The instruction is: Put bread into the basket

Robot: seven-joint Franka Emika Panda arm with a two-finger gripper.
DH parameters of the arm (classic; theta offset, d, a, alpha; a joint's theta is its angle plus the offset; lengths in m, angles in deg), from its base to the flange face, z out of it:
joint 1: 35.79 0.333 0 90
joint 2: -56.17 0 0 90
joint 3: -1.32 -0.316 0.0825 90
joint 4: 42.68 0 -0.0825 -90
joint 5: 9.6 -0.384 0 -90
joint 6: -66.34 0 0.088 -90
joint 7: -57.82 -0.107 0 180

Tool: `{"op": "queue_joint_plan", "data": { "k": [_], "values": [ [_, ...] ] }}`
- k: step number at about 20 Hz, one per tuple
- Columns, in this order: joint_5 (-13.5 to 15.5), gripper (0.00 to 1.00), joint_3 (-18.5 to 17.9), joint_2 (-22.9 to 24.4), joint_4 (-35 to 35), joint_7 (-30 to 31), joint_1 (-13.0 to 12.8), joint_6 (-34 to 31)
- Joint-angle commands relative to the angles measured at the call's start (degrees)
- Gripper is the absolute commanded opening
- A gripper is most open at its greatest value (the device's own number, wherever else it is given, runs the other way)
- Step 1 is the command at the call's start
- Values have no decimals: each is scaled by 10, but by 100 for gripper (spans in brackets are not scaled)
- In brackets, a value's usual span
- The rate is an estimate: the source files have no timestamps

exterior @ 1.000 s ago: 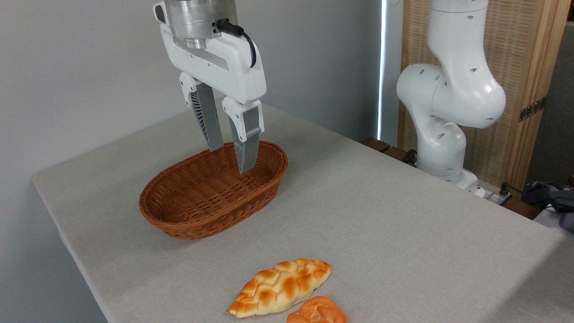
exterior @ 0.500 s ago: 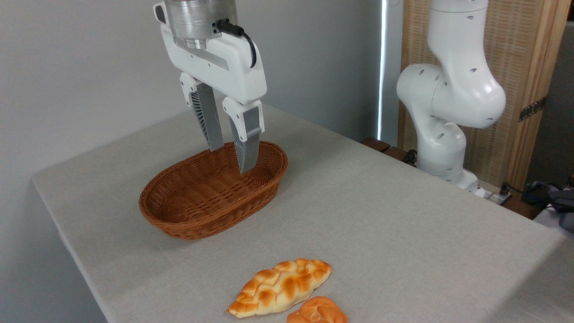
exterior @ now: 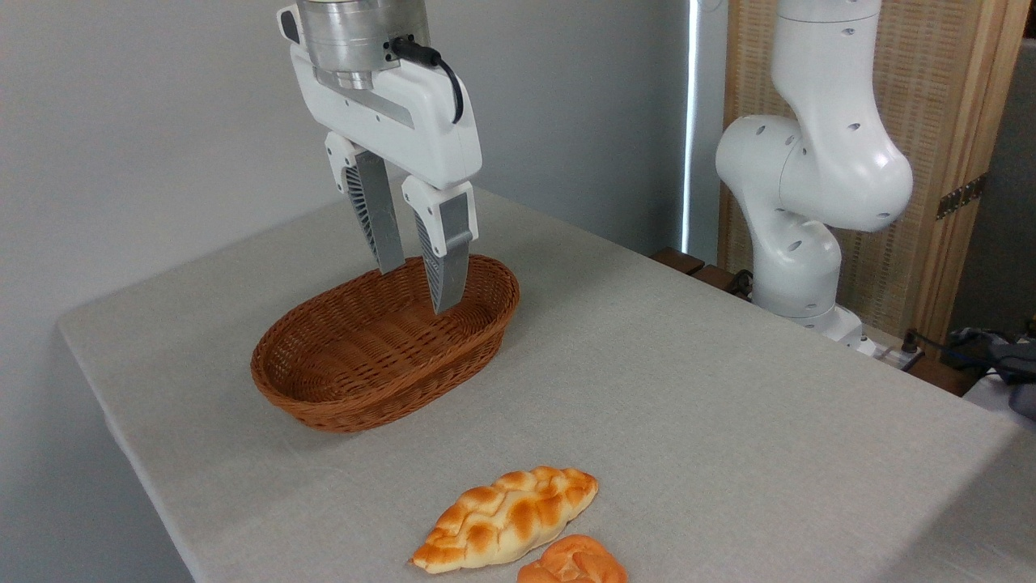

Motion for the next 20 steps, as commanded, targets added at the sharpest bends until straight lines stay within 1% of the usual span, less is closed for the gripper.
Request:
{"op": "queue_joint_plan", "data": {
  "k": [1, 3, 7, 9, 11, 16, 17, 18, 20],
  "values": [
    [8, 100, -7, 13, 28, -12, 0, 14],
    [3, 100, -13, 13, 44, -12, 0, 45],
    [-36, 100, -13, 21, 101, -12, -1, 111],
    [-52, 100, -15, 21, 111, -14, 0, 135],
    [-74, 100, -28, 21, 124, -32, 1, 141],
    [-78, 100, -29, 33, 184, -99, 2, 141],
    [-79, 100, -30, 36, 200, -104, 3, 141],
    [-85, 100, -29, 37, 212, -104, 9, 140],
    [-106, 100, -29, 37, 237, -105, 10, 141]
  ]
}}
